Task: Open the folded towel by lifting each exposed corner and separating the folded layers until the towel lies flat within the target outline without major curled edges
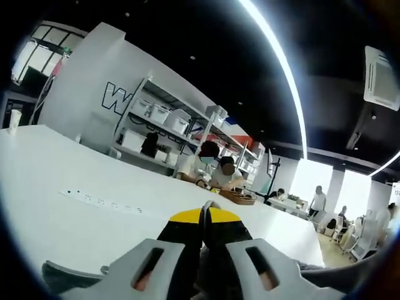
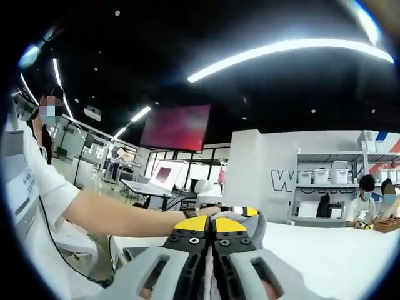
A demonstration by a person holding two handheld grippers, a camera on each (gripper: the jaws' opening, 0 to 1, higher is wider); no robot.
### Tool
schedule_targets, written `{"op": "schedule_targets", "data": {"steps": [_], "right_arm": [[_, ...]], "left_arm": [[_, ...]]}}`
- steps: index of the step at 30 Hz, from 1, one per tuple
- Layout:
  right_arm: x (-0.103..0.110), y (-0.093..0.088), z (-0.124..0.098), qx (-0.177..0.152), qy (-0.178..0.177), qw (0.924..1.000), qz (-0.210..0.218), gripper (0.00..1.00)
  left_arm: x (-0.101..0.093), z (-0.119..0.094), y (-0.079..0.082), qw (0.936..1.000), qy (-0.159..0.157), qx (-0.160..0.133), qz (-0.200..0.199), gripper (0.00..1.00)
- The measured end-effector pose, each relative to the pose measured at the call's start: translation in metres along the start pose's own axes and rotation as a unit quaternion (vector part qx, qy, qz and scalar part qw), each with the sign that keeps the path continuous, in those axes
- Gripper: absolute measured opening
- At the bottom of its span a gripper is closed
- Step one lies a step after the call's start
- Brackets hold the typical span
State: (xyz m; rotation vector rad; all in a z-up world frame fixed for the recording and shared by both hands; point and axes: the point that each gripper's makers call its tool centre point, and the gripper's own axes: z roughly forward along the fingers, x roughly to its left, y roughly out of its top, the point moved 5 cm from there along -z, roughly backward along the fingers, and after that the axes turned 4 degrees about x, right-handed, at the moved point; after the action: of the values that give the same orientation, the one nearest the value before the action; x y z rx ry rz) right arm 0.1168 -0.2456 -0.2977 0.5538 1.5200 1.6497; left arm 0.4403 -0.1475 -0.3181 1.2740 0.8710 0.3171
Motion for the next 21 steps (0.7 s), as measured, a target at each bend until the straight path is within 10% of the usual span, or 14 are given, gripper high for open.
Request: {"op": "schedule_targets", "data": {"steps": [21], "right_arm": [[-0.034, 0.001, -0.024, 0.004, -0.040, 0.9992, 0.008, 0.00]], "left_arm": [[-0.014, 0.013, -0.008, 0.9999, -0.012, 0.004, 0.003, 0.01]]}}
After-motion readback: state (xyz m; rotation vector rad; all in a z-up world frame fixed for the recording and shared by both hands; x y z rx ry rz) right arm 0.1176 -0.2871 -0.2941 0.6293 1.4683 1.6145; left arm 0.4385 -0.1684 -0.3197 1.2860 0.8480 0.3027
